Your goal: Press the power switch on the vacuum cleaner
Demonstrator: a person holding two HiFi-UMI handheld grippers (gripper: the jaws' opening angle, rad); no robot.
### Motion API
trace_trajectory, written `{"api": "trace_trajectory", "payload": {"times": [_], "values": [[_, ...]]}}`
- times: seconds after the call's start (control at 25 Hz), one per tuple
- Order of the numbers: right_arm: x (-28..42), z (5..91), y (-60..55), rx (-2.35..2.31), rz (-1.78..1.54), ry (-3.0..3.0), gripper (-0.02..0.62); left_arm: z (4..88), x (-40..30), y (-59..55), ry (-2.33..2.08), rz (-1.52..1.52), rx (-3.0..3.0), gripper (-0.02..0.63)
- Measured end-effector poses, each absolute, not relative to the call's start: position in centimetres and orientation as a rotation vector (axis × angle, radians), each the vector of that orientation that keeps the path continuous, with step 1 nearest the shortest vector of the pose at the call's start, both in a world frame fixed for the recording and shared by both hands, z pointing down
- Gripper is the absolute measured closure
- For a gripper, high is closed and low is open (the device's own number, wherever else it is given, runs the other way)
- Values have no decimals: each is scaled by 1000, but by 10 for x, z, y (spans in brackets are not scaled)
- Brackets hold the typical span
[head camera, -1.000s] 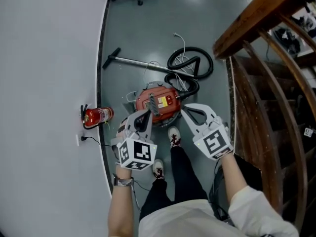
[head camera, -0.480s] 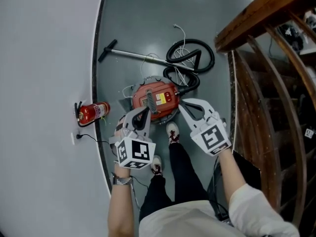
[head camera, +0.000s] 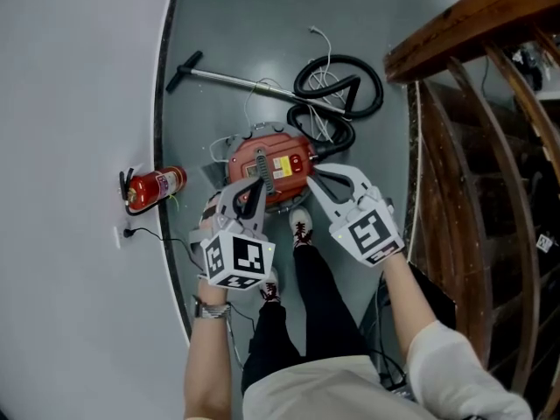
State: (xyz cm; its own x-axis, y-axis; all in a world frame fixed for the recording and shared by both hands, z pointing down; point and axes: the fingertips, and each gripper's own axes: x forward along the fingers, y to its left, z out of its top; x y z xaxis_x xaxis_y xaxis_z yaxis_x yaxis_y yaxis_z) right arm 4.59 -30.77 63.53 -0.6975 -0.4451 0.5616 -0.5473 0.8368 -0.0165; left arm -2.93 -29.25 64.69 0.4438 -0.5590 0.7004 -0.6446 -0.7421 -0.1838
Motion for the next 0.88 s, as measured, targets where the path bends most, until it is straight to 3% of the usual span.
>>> {"api": "trace_trajectory", "payload": {"times": [0.72,0.8,0.88], "values": [[39,701,-309,651,341,-2403,560,689,-34,-287,-1023,1211,2519,607],[40,711,-309,630,360,-2394,503,693,-34,-286,-1023,1216,2513,607],[41,719,-312,620,371,-2389,489,696,-34,-287,-1026,1218,2506,607]]}}
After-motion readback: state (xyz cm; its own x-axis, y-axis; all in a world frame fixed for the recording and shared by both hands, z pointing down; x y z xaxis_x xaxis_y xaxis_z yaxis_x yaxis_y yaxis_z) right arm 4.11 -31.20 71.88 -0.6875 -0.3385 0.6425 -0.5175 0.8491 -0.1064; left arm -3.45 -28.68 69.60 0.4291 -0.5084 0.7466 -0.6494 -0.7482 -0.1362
